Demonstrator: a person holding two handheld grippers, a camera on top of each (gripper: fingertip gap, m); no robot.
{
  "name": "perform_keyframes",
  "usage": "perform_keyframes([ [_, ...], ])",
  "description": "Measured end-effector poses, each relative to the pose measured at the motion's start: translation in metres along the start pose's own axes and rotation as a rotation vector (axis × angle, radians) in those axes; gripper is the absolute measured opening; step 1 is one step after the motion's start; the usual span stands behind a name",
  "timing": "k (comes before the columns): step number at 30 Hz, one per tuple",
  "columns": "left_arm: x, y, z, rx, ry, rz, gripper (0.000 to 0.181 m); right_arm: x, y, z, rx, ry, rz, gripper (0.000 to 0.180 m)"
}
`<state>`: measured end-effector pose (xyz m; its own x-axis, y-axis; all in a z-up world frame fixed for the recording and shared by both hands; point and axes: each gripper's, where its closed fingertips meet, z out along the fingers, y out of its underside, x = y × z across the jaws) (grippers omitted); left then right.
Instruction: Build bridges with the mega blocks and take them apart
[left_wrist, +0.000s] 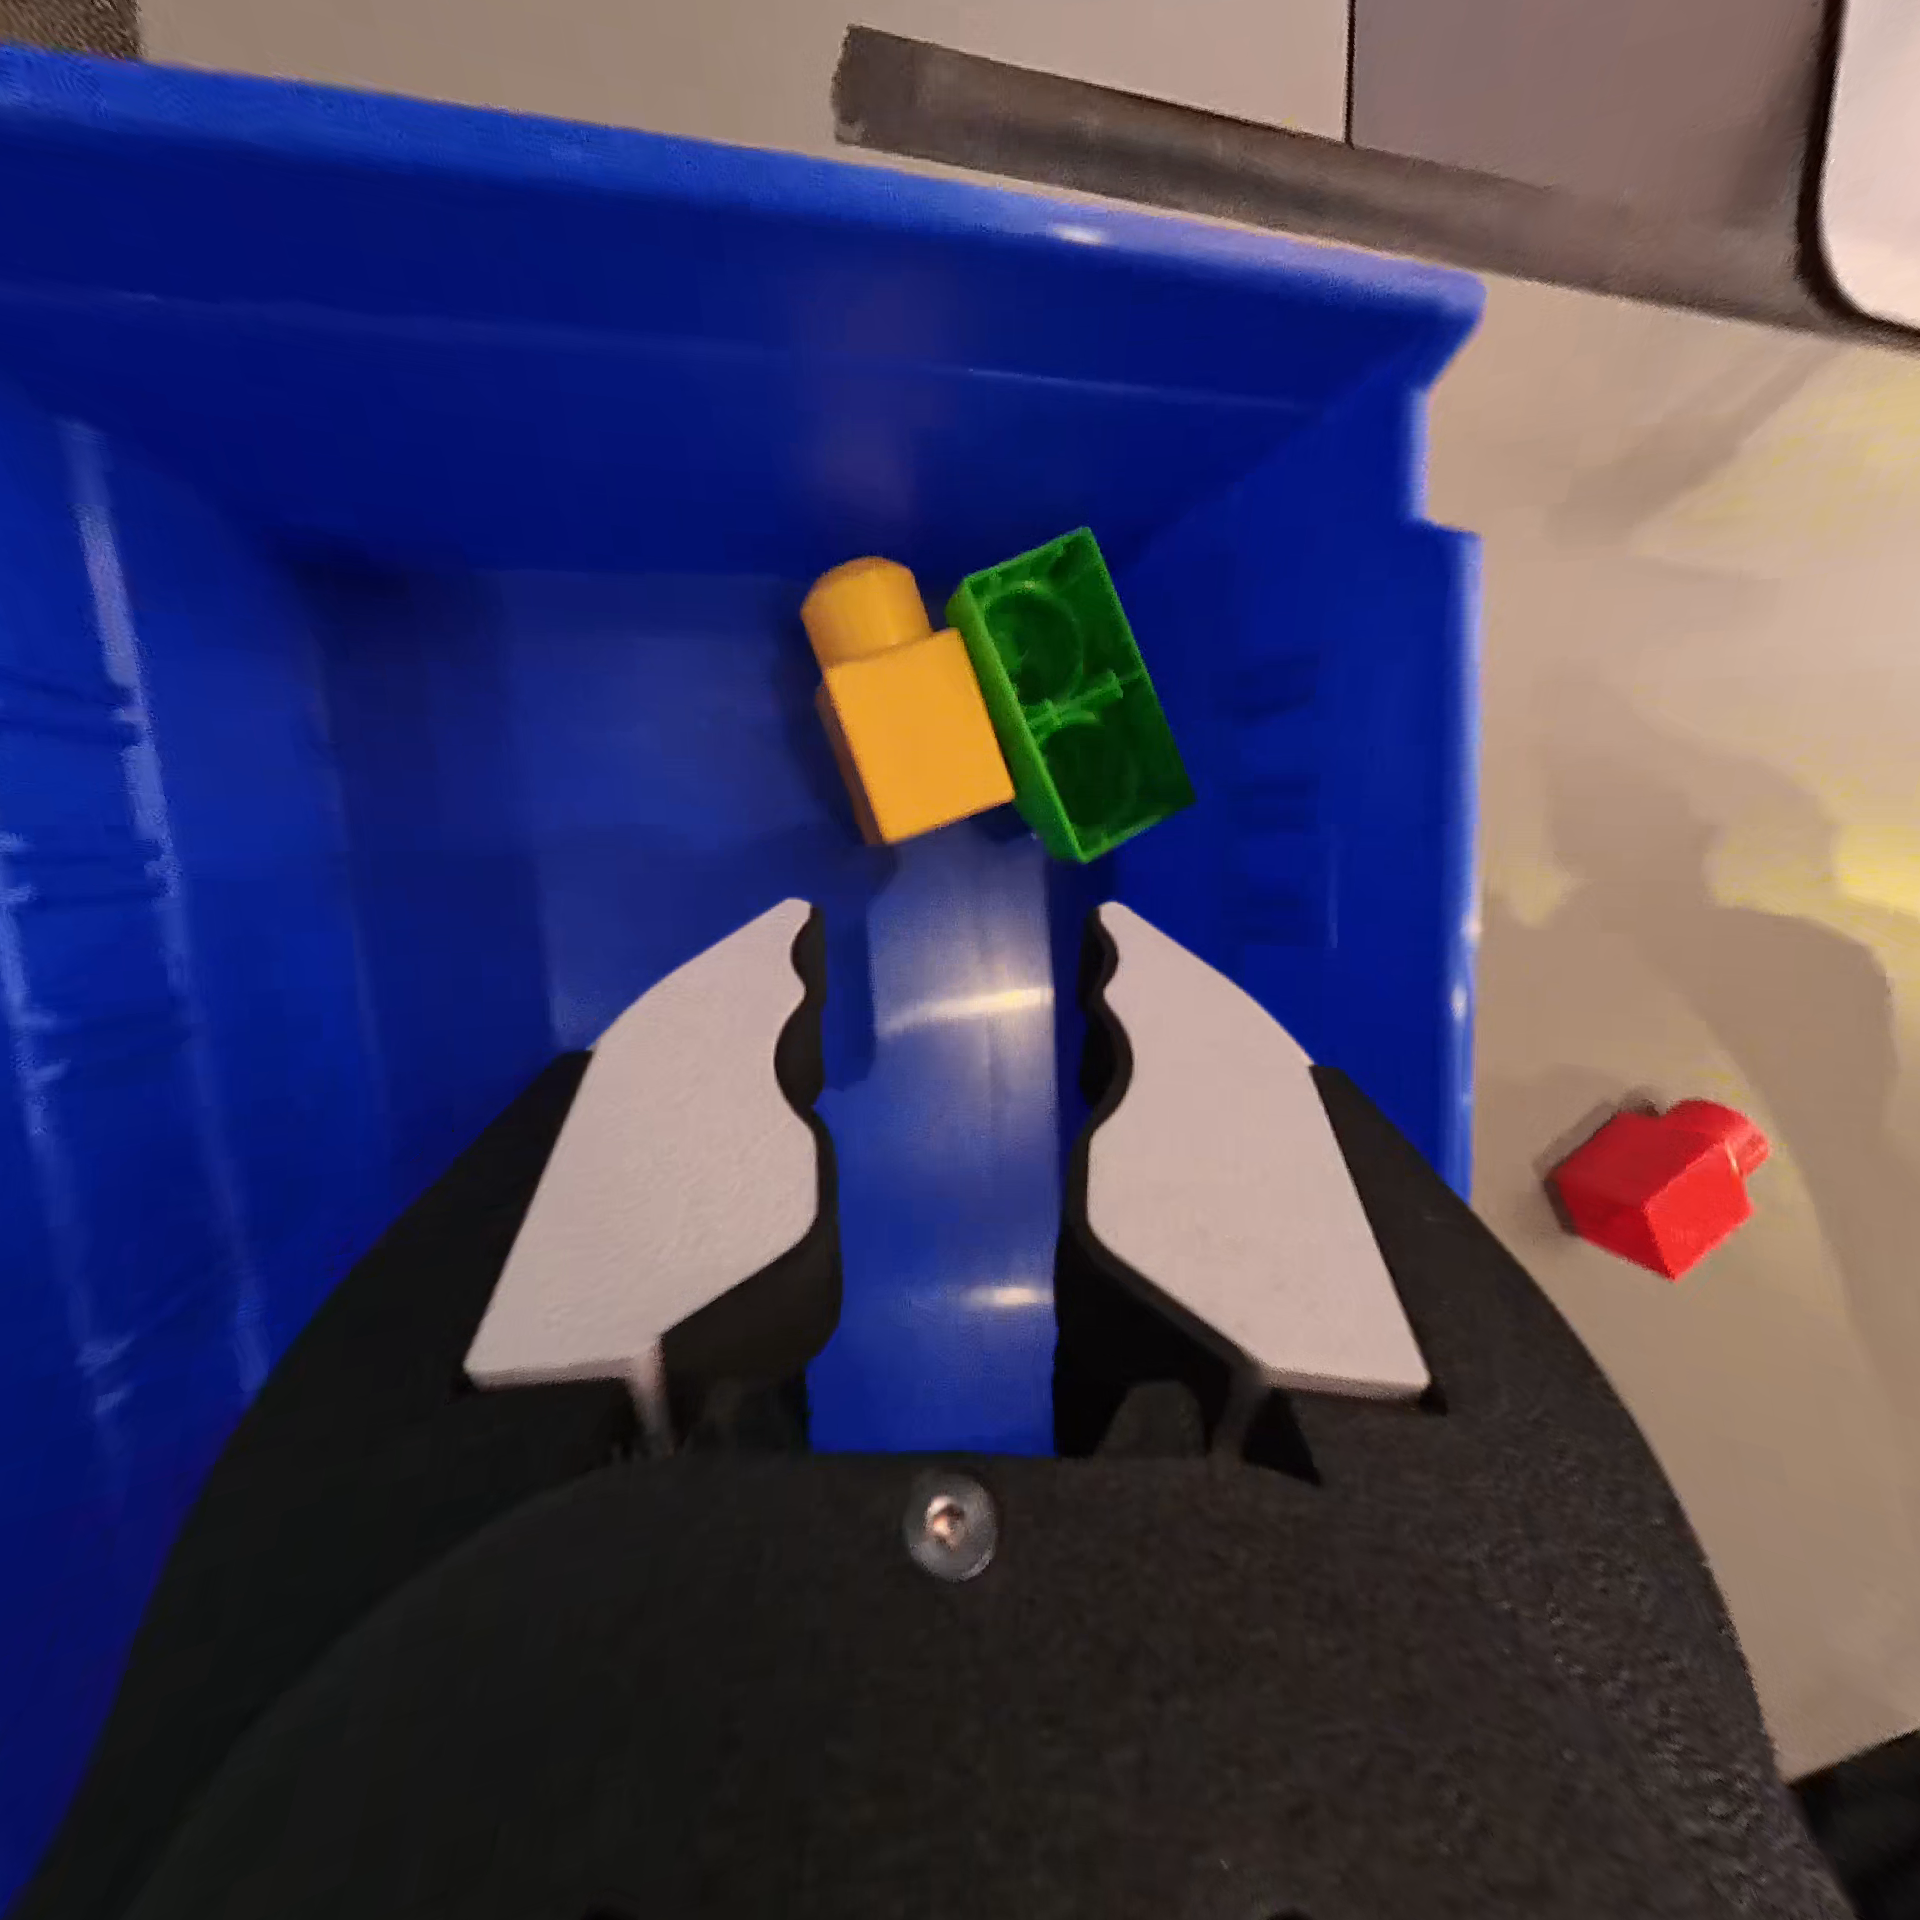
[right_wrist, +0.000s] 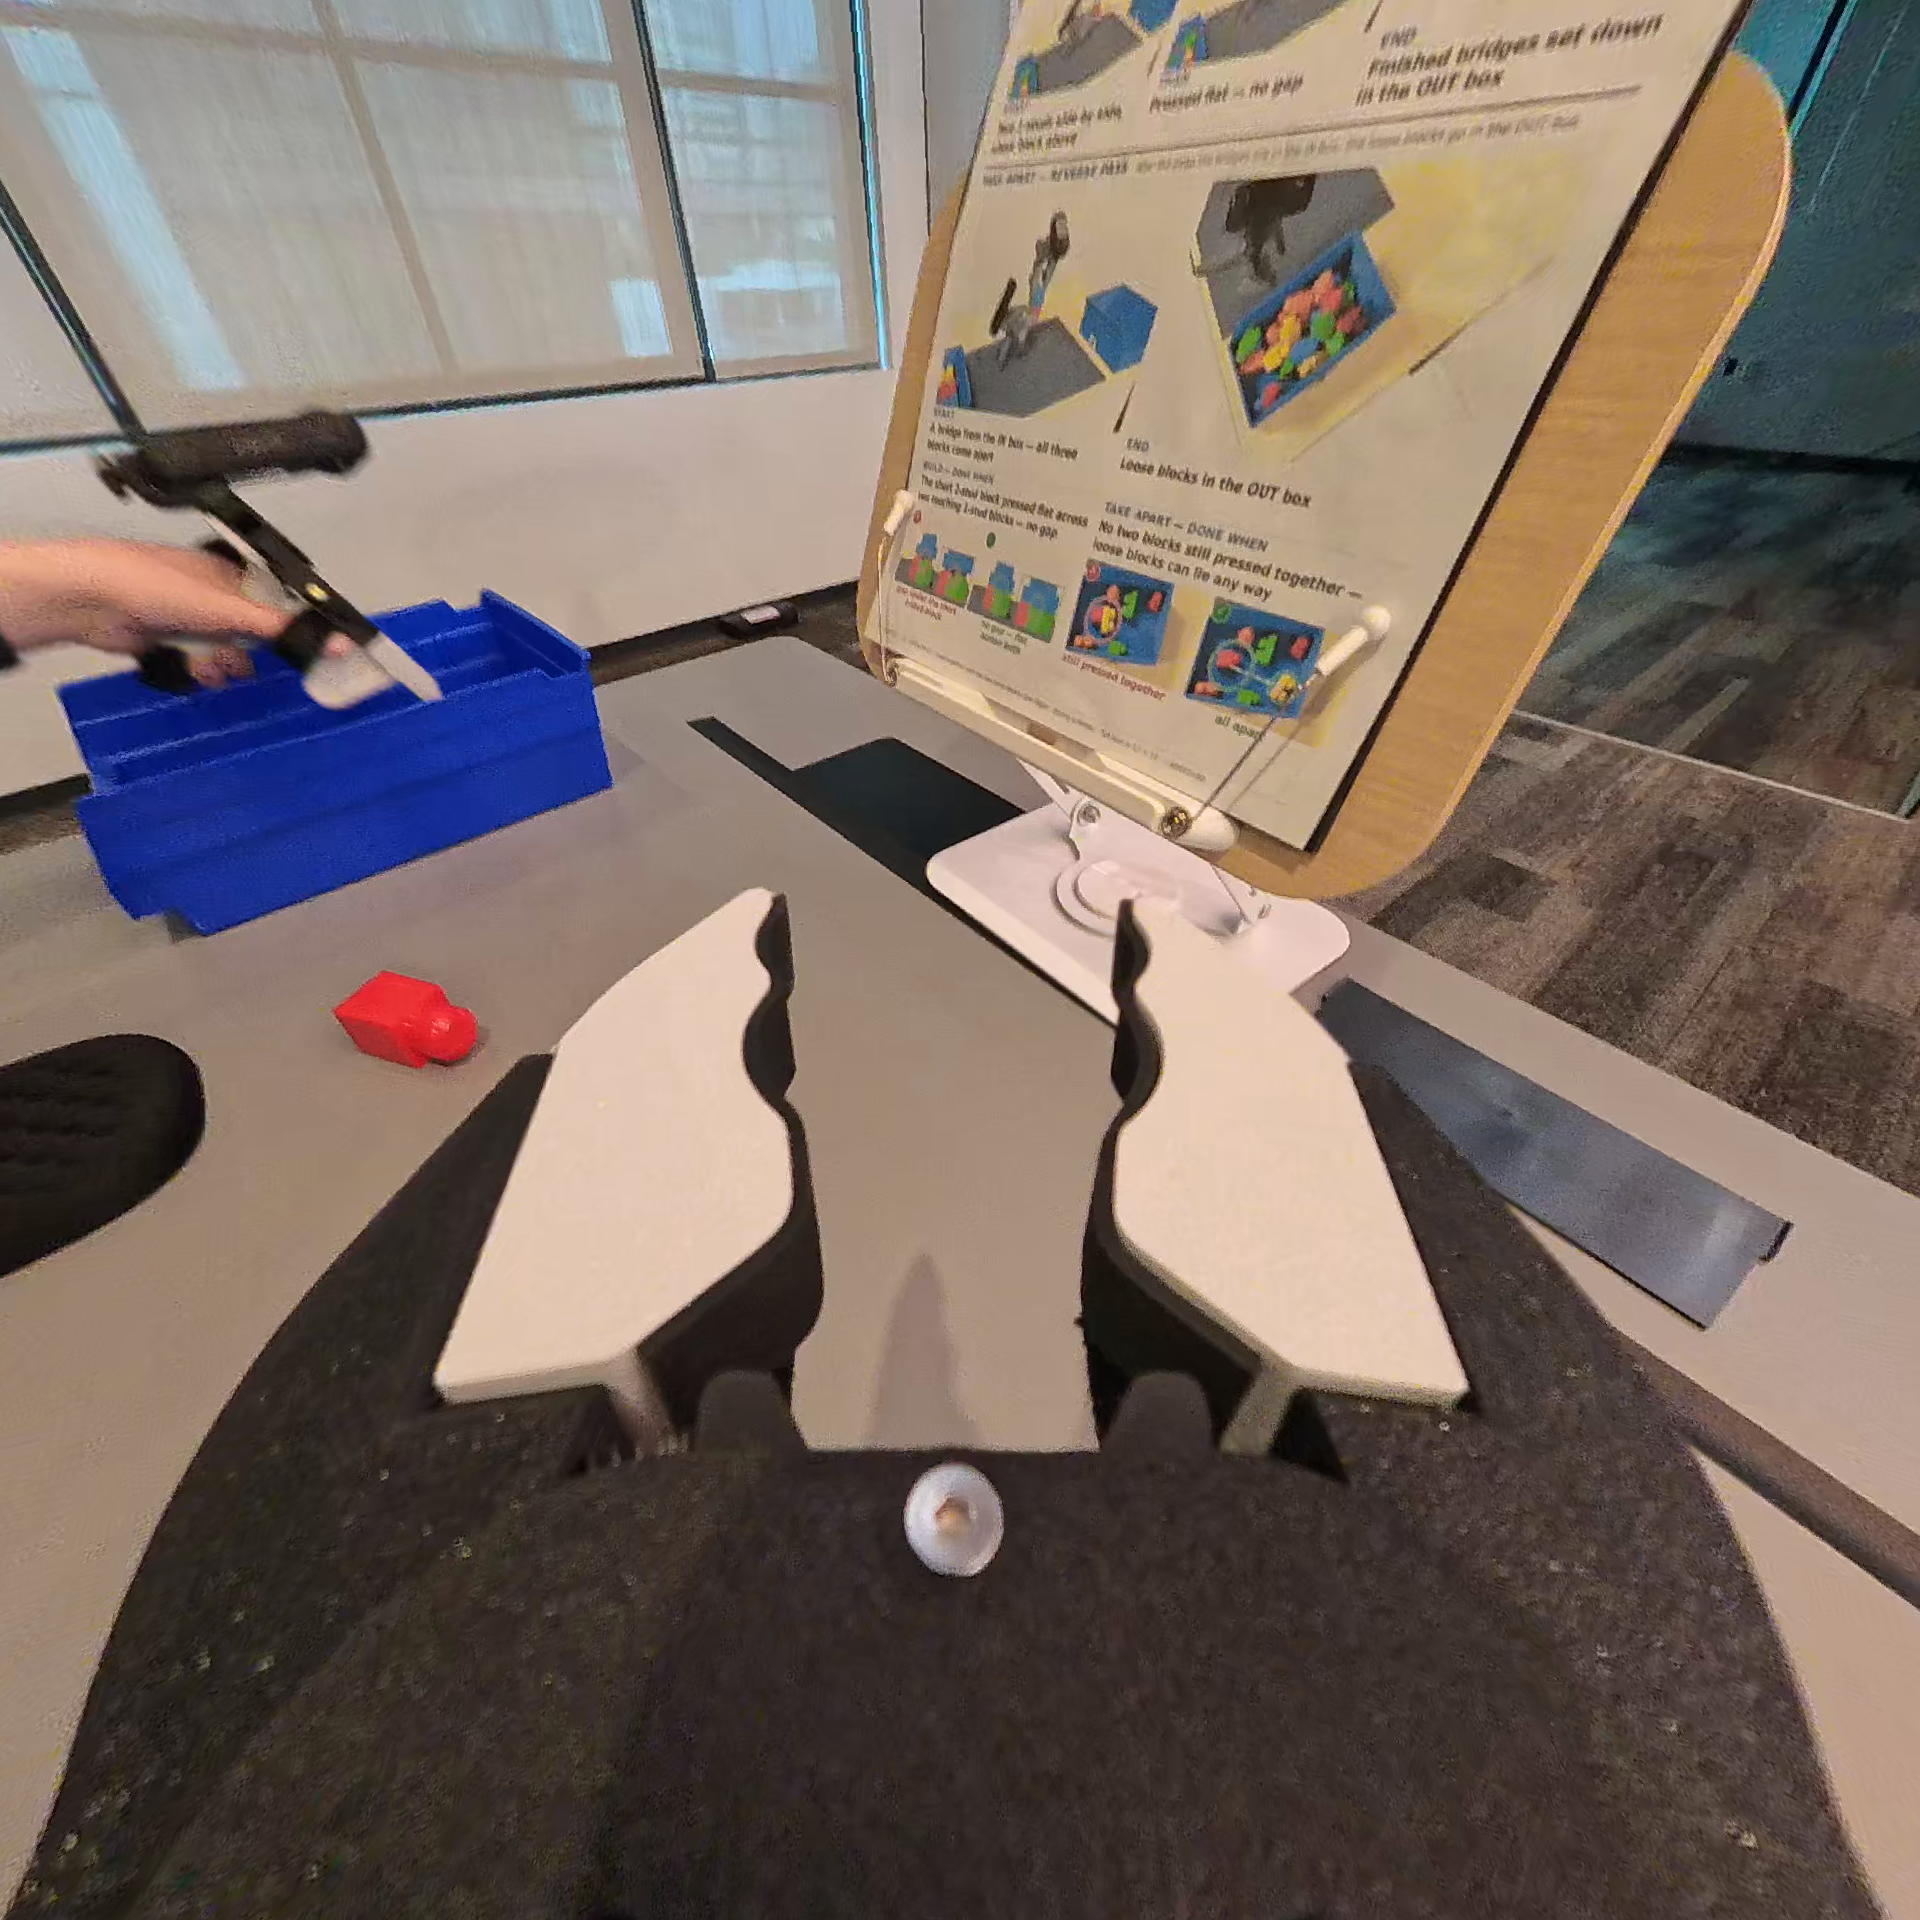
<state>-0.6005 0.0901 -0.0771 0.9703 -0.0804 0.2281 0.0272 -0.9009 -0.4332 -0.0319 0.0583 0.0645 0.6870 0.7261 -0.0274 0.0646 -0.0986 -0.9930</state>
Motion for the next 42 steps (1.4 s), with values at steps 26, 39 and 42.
perform_keyframes([
  [26, -0.017, -0.022, 0.052, -0.094, -0.082, 0.002, 0.046, 0.002, 0.016, 0.010, -0.058, -0.010, 0.021, 0.058],
  [39, -0.031, -0.029, 0.036, -0.032, -0.217, 0.154, 0.037, 0.006, 0.016, 0.006, -0.063, -0.002, 0.012, 0.057],
  [42, -0.014, -0.039, -0.004, 0.060, -0.169, 0.196, 0.037, 0.005, 0.016, 0.006, -0.063, -0.010, 0.014, 0.057],
])
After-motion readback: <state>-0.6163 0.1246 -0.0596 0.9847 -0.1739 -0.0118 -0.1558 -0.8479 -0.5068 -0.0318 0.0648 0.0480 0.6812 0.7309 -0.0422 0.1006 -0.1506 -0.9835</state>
